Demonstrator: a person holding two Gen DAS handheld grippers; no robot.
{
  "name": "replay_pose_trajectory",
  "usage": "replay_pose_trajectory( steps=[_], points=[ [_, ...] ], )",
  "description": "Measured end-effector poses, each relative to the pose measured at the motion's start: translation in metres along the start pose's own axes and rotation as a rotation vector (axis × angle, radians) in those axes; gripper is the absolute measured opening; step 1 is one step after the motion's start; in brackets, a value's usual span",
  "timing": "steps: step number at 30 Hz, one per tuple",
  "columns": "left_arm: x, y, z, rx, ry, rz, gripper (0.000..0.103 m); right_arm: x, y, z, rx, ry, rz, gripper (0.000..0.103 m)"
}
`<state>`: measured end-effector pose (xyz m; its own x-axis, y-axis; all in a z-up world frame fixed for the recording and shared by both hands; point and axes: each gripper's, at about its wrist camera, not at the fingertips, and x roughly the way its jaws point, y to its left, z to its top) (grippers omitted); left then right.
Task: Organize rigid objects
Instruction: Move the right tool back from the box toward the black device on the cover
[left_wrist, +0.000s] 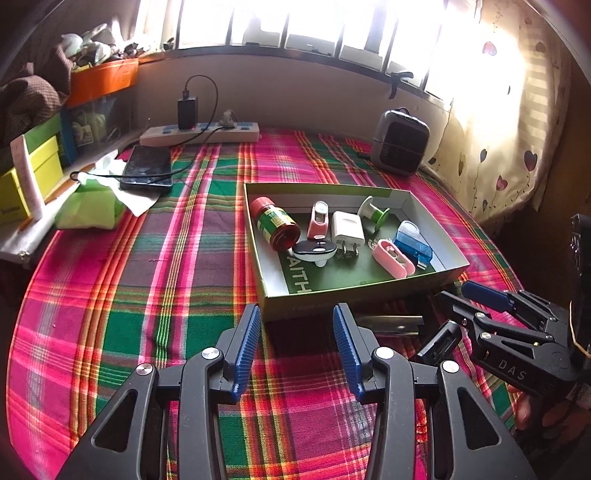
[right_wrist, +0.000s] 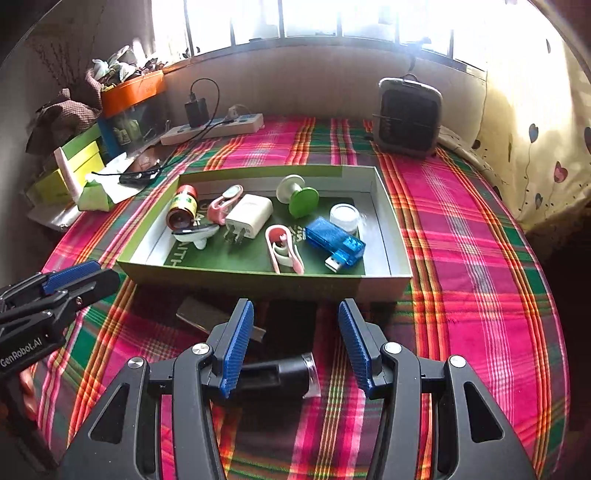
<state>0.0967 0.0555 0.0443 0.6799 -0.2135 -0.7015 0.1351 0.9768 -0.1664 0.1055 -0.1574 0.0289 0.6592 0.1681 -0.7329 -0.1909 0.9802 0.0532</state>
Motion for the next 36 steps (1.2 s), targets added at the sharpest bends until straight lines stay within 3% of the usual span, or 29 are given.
replay_pose_trajectory(
  steps=[9, 14, 36],
  points=[
    [0.003, 0.006, -0.011, -0.008, 0.028, -0.022, 0.040, -0.002, 0.012, -0.015, 0.042, 0.025, -0.015, 0.051],
    [0.004, 0.007, -0.014, -0.009, 0.039, -0.032, 0.040, -0.002, 0.025, -0.019, 0.014, 0.033, -0.055, 0.061],
    [0.018, -0.013, -0.015, 0.070, 0.104, -0.097, 0.040, -0.012, 0.012, -0.042, 0.067, 0.062, -0.194, 0.063]
  ],
)
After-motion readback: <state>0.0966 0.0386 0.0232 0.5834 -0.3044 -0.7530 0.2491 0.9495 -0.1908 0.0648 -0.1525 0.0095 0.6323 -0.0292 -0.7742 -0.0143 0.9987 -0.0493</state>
